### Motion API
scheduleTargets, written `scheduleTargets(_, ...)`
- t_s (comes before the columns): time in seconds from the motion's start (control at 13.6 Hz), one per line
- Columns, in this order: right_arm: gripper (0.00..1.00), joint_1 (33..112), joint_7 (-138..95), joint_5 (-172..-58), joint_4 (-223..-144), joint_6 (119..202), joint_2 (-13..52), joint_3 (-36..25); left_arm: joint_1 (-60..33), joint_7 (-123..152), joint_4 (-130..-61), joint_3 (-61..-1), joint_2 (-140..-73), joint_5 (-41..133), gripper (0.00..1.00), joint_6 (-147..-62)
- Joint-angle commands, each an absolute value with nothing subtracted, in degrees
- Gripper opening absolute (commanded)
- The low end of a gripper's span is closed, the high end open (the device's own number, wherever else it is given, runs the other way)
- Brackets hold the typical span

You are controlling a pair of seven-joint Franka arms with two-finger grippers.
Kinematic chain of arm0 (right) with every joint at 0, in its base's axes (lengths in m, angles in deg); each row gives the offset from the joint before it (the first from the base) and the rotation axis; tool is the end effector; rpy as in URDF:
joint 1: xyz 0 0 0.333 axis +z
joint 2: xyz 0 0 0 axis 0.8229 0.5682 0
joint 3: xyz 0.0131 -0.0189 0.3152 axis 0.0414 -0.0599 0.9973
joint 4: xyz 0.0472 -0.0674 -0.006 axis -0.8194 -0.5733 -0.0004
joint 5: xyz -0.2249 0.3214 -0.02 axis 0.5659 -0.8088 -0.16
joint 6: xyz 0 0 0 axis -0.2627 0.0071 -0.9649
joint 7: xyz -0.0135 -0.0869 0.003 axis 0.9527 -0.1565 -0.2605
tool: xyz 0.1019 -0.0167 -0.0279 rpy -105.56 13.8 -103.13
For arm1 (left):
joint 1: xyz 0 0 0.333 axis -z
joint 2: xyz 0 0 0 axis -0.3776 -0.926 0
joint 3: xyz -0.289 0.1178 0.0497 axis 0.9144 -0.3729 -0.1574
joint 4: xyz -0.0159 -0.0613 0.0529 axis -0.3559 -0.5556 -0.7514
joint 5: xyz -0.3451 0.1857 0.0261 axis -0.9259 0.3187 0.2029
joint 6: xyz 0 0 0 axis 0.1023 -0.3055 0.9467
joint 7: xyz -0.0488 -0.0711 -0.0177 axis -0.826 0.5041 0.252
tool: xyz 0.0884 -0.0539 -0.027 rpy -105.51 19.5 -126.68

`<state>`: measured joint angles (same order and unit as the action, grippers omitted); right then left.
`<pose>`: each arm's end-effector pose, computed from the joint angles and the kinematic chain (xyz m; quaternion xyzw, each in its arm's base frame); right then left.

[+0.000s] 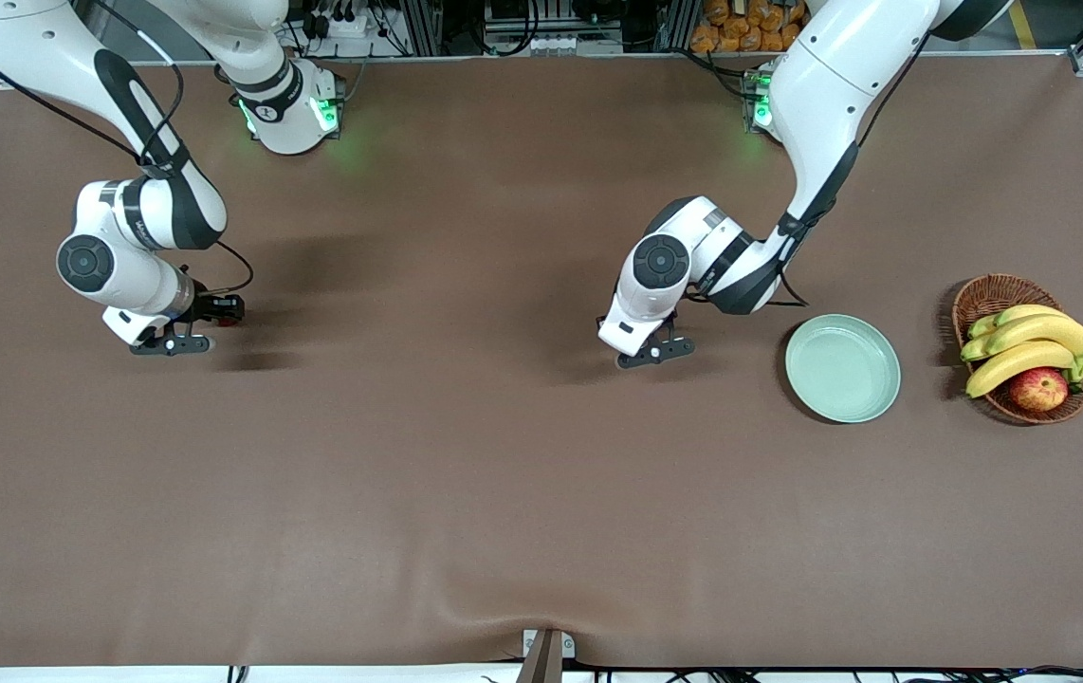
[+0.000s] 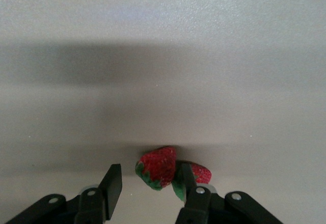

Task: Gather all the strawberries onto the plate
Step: 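Carry the strawberry with the left gripper onto the green plate, release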

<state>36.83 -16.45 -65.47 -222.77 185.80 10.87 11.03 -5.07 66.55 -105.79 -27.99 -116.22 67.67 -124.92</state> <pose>0.4717 -0.0551 0.1924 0.9941 0.0279 -0.1014 0.0268 0.4861 -0.3784 0.1812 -0.9923 -0.1113 0.0534 0.0068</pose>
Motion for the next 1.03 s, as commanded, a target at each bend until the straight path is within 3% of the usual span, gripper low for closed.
scheduleTargets(0.0,0.55,35.8,-15.5,-64.4,-224.2,186.7,10.5,12.0,-7.5,68.0,-106.2,-28.1,-112.2,69.6,0.00,-122.5)
scheduleTargets(0.15,0.55,35.7,-15.5,-64.4,-224.2,186.7,10.9,12.0,-10.5,67.3,-106.1,-27.9,-107.6,69.6,0.00,-115.2)
scheduleTargets(0.29,0.46,35.5,-15.5,-64.4,-224.2,186.8,12.0,12.0,-13.2,68.0,-105.5,-27.9,-104.4,69.5,0.00,-111.2)
scheduleTargets(0.52,0.41,35.8,-15.5,-64.4,-224.1,187.2,13.0,12.0,-21.2,64.7,-105.0,-27.8,-103.6,69.6,0.00,-110.5)
scheduleTargets(0.74,0.07,35.9,-15.8,-64.3,-223.7,187.0,12.8,12.0,-28.5,55.3,-105.0,-28.1,-103.9,69.6,0.00,-109.1)
scheduleTargets(0.96,0.00,37.2,-15.4,-64.7,-219.8,182.2,11.5,12.7,-37.2,44.1,-104.2,-28.2,-106.3,70.2,0.00,-109.8)
